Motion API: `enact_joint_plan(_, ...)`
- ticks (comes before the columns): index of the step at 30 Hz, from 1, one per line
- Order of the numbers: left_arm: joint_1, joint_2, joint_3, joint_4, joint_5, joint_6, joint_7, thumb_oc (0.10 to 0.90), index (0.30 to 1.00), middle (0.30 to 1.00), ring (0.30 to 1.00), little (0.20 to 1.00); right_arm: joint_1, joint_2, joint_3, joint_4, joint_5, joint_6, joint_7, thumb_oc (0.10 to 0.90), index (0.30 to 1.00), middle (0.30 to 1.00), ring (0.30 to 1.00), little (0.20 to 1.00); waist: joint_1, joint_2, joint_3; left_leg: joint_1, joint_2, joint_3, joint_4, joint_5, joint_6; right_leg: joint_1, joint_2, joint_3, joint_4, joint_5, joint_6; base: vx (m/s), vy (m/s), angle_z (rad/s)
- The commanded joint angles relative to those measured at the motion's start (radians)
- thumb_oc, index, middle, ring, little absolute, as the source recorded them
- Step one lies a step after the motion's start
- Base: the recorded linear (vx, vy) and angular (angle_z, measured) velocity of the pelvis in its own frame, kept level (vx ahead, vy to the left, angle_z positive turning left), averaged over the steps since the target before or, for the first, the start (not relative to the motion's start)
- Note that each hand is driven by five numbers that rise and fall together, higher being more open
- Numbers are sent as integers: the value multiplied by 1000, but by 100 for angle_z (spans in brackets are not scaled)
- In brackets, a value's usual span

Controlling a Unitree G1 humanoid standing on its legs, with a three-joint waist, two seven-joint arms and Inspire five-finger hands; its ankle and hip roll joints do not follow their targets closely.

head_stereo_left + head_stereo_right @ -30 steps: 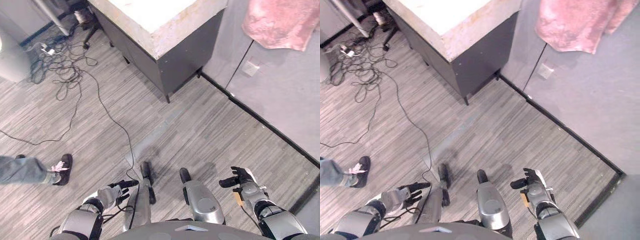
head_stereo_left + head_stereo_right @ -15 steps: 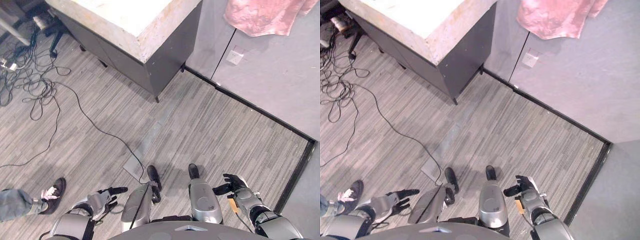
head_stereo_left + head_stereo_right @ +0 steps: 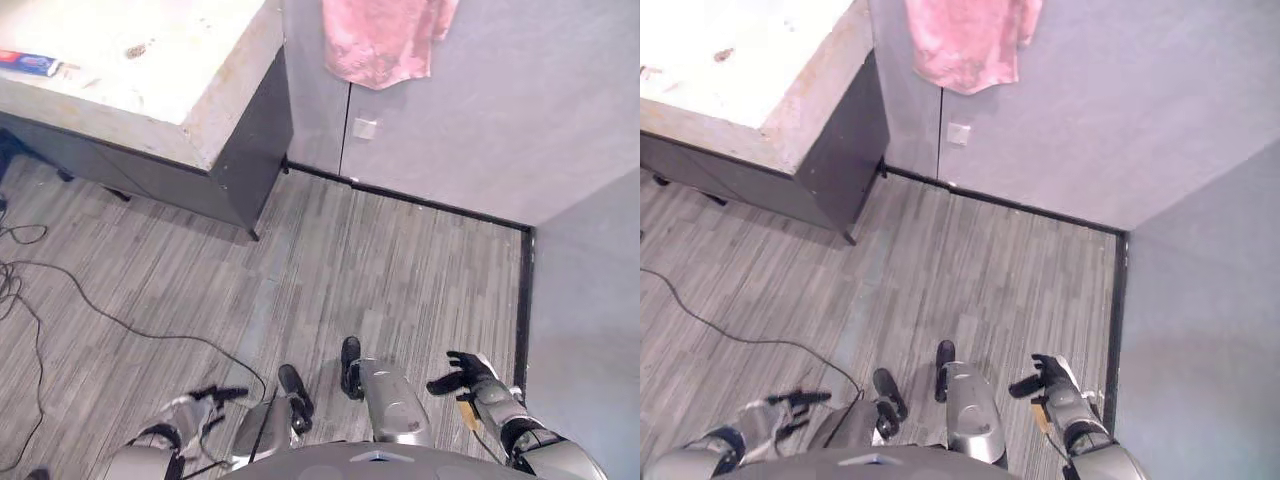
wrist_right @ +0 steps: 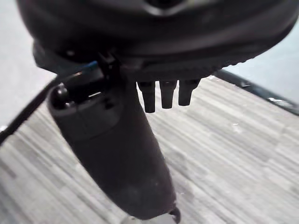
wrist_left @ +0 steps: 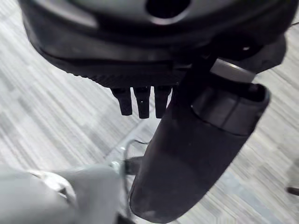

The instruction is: Organize the bathroom.

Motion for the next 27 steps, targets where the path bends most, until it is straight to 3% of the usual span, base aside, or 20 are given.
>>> enact_joint_plan(1, -2, -16, -13, -22, -102, -50, 54, 800, 900, 900, 900, 900, 8, -103, 34, -32, 64, -5, -59, 800, 900, 900, 900, 900, -6, 41, 13, -113, 65, -184, 595, 41, 140, 38, 25, 63, -51, 5, -3, 70, 142, -9)
enact_joint_plan(3, -4, -26, -15, -35, -115, -48, 75, 800, 900, 900, 900, 900, 11, -102, 32, -30, 98, 6, -80, 800, 900, 900, 900, 900, -5, 32, 8, -135, 86, -193, 513, -1, 185, 61, 27, 107, -34, -8, 1, 136, 216, -55)
enact_joint_plan(4, -4, -25, -16, -35, -116, -48, 76, 800, 900, 900, 900, 900, 11, -102, 32, -30, 98, 6, -80, 800, 900, 900, 900, 900, -4, 31, 9, -133, 85, -192, 511, -1, 186, 62, 26, 108, -34, -8, 2, 124, 358, -83)
enact_joint_plan(5, -12, -24, -13, -46, -119, -49, 81, 800, 900, 900, 900, 900, 9, -92, 16, -17, 125, -7, -95, 800, 900, 900, 900, 900, -2, 23, 0, -110, 101, -231, 298, 22, 216, 41, 20, 150, -1, -10, 12, 44, 247, -59)
enact_joint_plan(6, -12, -24, -13, -46, -119, -49, 81, 800, 900, 900, 900, 900, 9, -92, 16, -17, 125, -7, -95, 800, 900, 900, 900, 900, -2, 23, 0, -110, 101, -231, 298, 22, 216, 41, 20, 150, -1, -10, 12, 91, 344, -53)
enact_joint_plan(8, -12, -21, -22, -57, -128, -46, 96, 800, 900, 900, 900, 900, 4, -88, 9, -5, 148, -17, -105, 800, 900, 900, 900, 900, 15, 39, 1, -88, 131, -352, 72, 96, 185, 50, 33, 199, 15, -34, 30, 180, 332, -33)
enact_joint_plan(9, 1, -21, -14, -48, -103, -52, 91, 800, 900, 900, 900, 900, -7, -82, 10, -1, 165, -12, -114, 800, 900, 900, 900, 900, 42, 33, 3, -103, 141, -487, 68, 120, 172, 60, 16, 257, 11, -38, 48, 240, 501, -54)
enact_joint_plan(10, 11, -18, -11, -47, -107, -57, 97, 800, 900, 900, 900, 900, -21, -76, 13, -6, 172, -4, -122, 800, 900, 900, 900, 900, 51, 23, 6, -115, 123, -516, 142, 85, 176, 51, -5, 292, 30, -38, 57, 204, 538, -82)
enact_joint_plan(13, 0, -24, -6, -31, -123, -59, 120, 800, 900, 900, 900, 900, -31, -74, 10, -24, 180, -12, -128, 800, 900, 900, 900, 900, 45, 34, 6, -77, 112, -424, 142, -11, 190, 13, -68, 282, 77, -26, 83, 91, 386, -96)
enact_joint_plan(17, -13, -16, -16, -20, -117, -60, 118, 800, 900, 900, 900, 900, -24, -77, -2, -33, 197, -21, -129, 800, 900, 900, 900, 900, 36, 38, 10, -86, 86, -406, 180, -56, 196, 10, -97, 301, 72, -8, 96, 55, 345, -42)
enact_joint_plan(19, -6, 1, -3, -13, -132, -51, 135, 800, 900, 900, 900, 900, -3, -74, -22, -53, 168, -18, -120, 800, 900, 900, 900, 900, 34, 43, 5, -66, 26, -359, 190, -115, 213, 27, -188, 315, -2, 95, 136, 137, 543, -15)
enact_joint_plan(20, -6, 1, -3, -13, -132, -51, 135, 800, 900, 900, 900, 900, -3, -74, -22, -53, 168, -18, -120, 800, 900, 900, 900, 900, 34, 43, 5, -66, 26, -359, 190, -115, 213, 27, -188, 315, -2, 95, 136, 123, 359, -62)
enact_joint_plan(21, 4, 5, 11, -13, -135, -47, 143, 800, 900, 900, 900, 900, 3, -69, -28, -57, 141, -18, -115, 800, 900, 900, 900, 900, 44, 39, 2, -47, 8, -333, 180, -131, 220, 31, -233, 290, -57, 158, 144, 75, 330, -71)
enact_joint_plan(22, 39, 14, 49, -15, -137, -44, 168, 800, 900, 900, 900, 900, -3, -63, -23, -64, 96, -23, -93, 800, 900, 900, 900, 900, 76, 29, 7, -7, 5, -243, 165, -163, 224, 7, -291, 160, -74, 240, 162, 75, 330, -71)
enact_joint_plan(23, 39, 14, 49, -15, -137, -44, 168, 800, 900, 900, 900, 900, -3, -63, -23, -64, 96, -23, -93, 800, 900, 900, 900, 900, 76, 29, 7, -7, 5, -243, 165, -163, 224, 7, -291, 160, -74, 240, 162, 19, 270, -77)
enact_joint_plan(24, 59, 20, 69, -22, -128, -42, 183, 800, 900, 900, 900, 900, -8, -62, -21, -70, 69, -20, -75, 800, 900, 900, 900, 900, 93, 29, 11, 17, 14, -180, 153, -166, 232, 9, -283, 73, -54, 204, 166, -21, 124, -156)
enact_joint_plan(25, 81, 23, 90, -28, -126, -46, 192, 800, 900, 900, 900, 900, -11, -62, -12, -79, 52, -15, -61, 800, 900, 900, 900, 900, 103, 32, 10, 32, 20, -142, 137, -159, 238, 12, -257, 27, -27, 164, 163, -26, 161, -266)
enact_joint_plan(26, 103, 28, 109, -35, -107, -49, 198, 800, 900, 900, 900, 900, -9, -63, 5, -84, 52, -9, -52, 800, 900, 900, 900, 900, 102, 39, 0, 42, 21, -126, 108, -141, 243, 9, -173, 36, 29, 90, 148, -12, 92, -246)
enact_joint_plan(27, 109, 30, 115, -36, -91, -45, 199, 800, 900, 900, 900, 900, -4, -63, 9, -82, 52, -9, -50, 800, 900, 900, 900, 900, 96, 43, -7, 45, 19, -131, 95, -131, 243, 8, -126, 54, 46, 59, 137, 22, 48, -147)
